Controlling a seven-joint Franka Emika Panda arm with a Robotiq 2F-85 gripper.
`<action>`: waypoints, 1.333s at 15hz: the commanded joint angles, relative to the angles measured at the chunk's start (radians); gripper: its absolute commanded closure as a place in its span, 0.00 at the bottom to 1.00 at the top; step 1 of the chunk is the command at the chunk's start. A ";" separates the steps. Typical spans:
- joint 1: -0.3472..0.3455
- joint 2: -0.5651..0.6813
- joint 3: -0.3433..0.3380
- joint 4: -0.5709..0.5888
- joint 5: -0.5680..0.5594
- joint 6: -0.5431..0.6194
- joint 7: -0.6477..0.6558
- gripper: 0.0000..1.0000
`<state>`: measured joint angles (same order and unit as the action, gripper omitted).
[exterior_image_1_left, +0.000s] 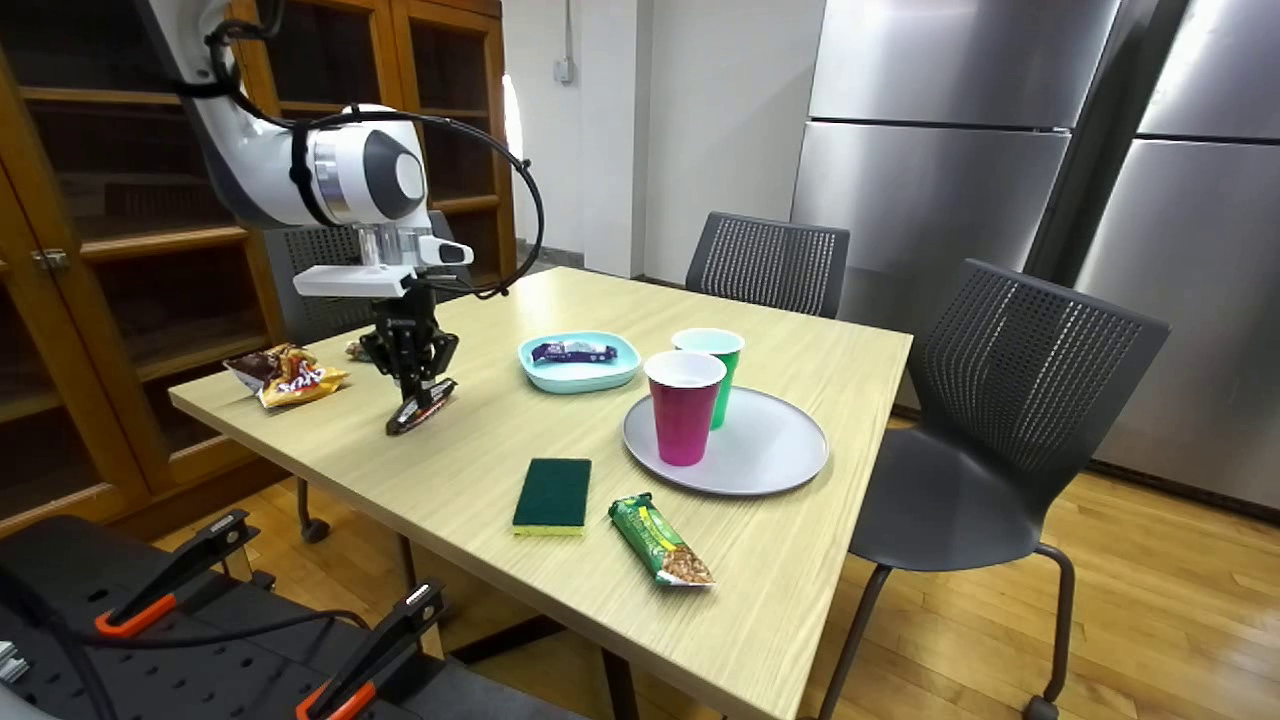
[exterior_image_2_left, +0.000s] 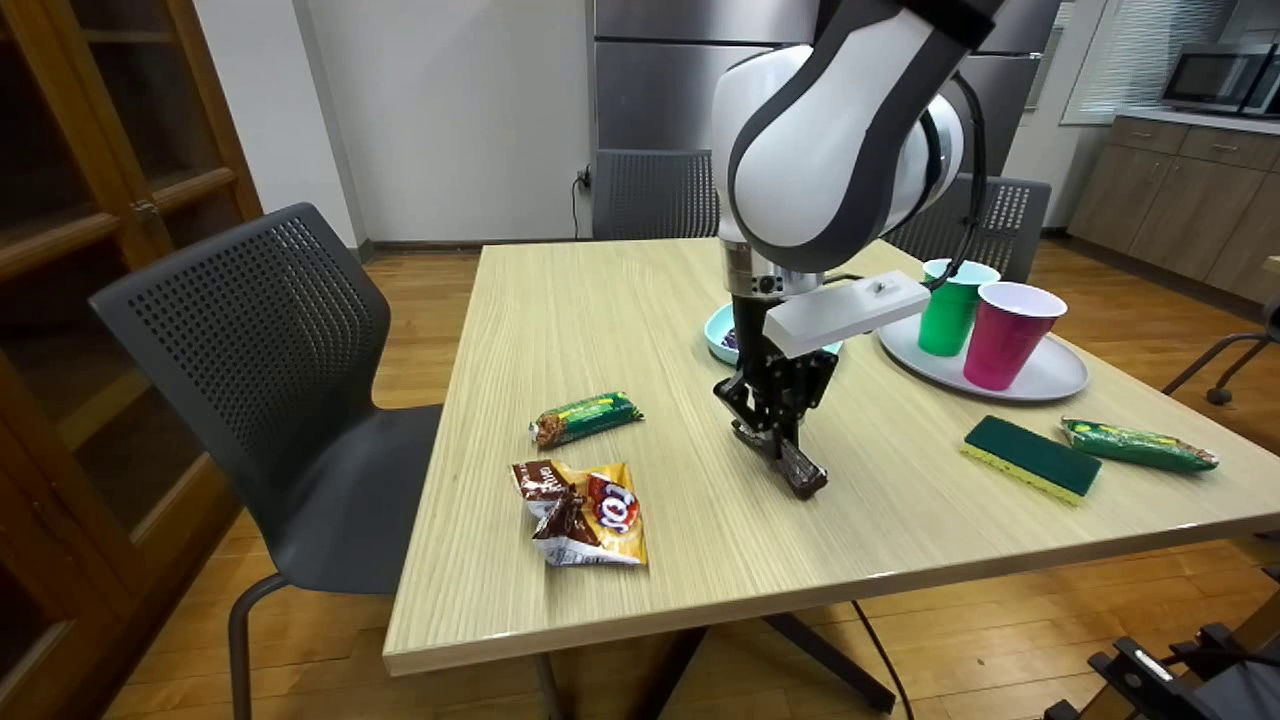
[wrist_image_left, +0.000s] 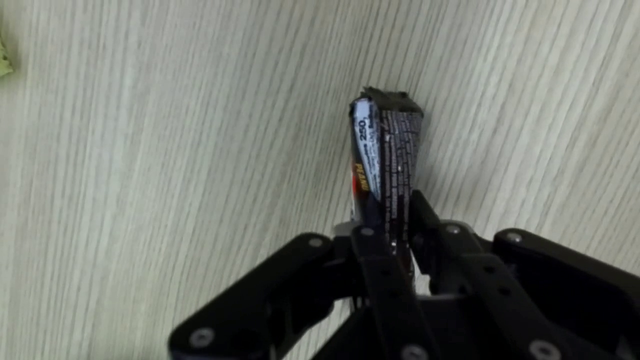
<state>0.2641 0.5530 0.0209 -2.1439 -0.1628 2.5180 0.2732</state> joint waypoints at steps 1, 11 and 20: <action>-0.007 -0.011 0.008 -0.010 0.009 0.002 -0.020 1.00; 0.013 -0.049 -0.014 -0.025 0.040 -0.010 0.093 0.97; -0.016 -0.132 -0.030 0.002 0.142 -0.060 0.197 0.97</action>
<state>0.2630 0.4780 -0.0140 -2.1417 -0.0609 2.5089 0.4375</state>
